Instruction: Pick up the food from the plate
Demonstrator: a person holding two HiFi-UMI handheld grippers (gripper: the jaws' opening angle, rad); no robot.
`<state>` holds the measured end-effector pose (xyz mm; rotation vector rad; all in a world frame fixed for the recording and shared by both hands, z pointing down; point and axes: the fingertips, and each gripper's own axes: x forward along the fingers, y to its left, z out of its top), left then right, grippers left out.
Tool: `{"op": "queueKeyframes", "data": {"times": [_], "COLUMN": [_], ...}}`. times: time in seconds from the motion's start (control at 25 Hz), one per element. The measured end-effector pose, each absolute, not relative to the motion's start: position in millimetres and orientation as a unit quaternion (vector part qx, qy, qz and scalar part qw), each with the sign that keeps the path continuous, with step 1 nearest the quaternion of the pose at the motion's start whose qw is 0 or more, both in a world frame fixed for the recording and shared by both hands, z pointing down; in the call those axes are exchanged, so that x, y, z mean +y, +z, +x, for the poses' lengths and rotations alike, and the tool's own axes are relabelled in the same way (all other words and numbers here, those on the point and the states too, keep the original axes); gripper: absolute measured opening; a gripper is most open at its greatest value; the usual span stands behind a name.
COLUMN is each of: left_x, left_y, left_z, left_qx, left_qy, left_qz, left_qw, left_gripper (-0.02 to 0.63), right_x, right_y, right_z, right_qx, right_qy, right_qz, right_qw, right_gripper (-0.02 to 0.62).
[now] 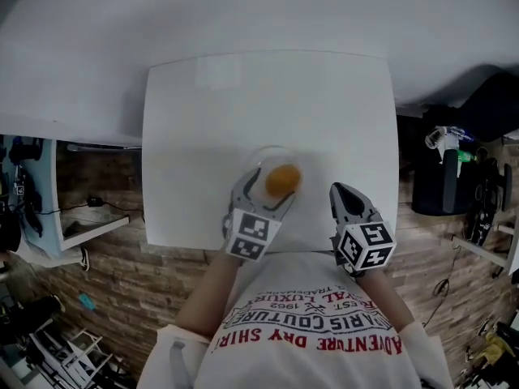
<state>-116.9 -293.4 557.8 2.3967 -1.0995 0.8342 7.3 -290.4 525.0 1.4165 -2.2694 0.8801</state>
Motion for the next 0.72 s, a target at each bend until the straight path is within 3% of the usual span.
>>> {"op": "queueKeyframes", "data": {"times": [0.16,0.72], "left_x": [-295.2,-299.6], "left_y": [582.9,619.3], "left_z": [-111.3,-88.7], "left_qx": [-0.358,-0.299], "left_qy": [0.333,0.392], "left_qz": [0.849,0.85], "left_qw": [0.199,0.184], "left_gripper": [0.396,0.399], "right_x": [-294.1,-289.3], "right_y": [545.0,583.9], "right_z": [10.1,14.5], "right_qx": [-0.783,-0.764], "right_qy": [0.314,0.351], "right_qz": [0.505,0.499], "right_qw": [0.184,0.209], "right_gripper": [0.014,0.014]}}
